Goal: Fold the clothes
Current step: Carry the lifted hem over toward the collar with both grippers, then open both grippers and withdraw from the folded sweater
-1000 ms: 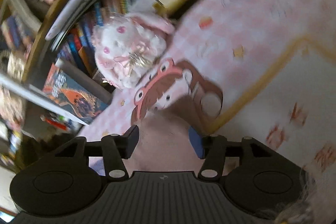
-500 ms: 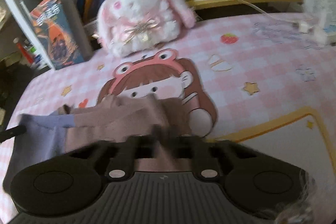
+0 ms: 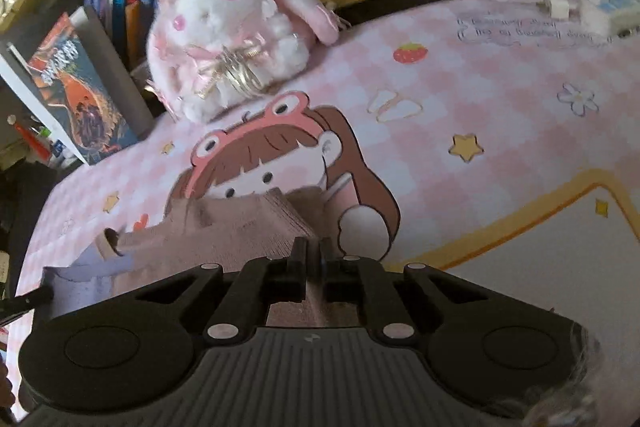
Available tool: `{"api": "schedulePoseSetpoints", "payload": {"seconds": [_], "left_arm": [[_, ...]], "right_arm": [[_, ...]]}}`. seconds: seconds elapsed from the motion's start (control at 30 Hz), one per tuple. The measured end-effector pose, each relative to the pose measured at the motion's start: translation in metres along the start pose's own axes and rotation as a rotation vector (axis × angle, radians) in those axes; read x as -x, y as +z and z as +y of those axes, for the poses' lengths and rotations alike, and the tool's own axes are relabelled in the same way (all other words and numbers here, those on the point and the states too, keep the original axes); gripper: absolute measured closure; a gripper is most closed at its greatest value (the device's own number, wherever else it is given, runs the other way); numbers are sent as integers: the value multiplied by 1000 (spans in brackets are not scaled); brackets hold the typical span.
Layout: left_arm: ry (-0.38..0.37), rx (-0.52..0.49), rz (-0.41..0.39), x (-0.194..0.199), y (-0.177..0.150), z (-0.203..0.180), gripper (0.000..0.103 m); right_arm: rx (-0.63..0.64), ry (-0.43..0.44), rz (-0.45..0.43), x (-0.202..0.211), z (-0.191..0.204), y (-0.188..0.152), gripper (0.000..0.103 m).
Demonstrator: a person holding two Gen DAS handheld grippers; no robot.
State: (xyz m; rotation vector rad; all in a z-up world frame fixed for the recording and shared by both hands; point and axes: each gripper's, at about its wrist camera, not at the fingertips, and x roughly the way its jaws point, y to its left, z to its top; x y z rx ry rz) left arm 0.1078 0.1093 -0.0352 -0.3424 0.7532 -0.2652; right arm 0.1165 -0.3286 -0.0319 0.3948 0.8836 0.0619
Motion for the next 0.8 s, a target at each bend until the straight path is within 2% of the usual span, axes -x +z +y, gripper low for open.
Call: {"api": "schedulePoseSetpoints", "payload": {"seconds": [0.1, 0.27, 0.4, 0.47, 0.53, 0.57, 0.67, 0.8], "left_arm": [[33, -7, 57, -16, -3, 4, 98], [48, -5, 37, -11, -3, 2, 92], [73, -3, -15, 12, -5, -4, 85], [85, 6, -47, 28, -10, -9, 68], [98, 2, -75, 42, -17, -16, 55], [109, -3, -82, 47, -22, -20, 46], [147, -2, -85, 61, -39, -37, 37], [170, 32, -76, 69, -60, -57, 36]], "right_arm": [[14, -15, -8, 1, 3, -1, 97], [38, -41, -22, 3, 7, -3, 91], [85, -59, -42, 19, 13, -14, 70], [110, -69, -53, 28, 17, -20, 61], [135, -78, -64, 37, 20, -26, 56], [148, -82, -69, 42, 22, -29, 50], [186, -96, -85, 55, 27, -39, 41], [237, -114, -107, 74, 34, -51, 40]]}}
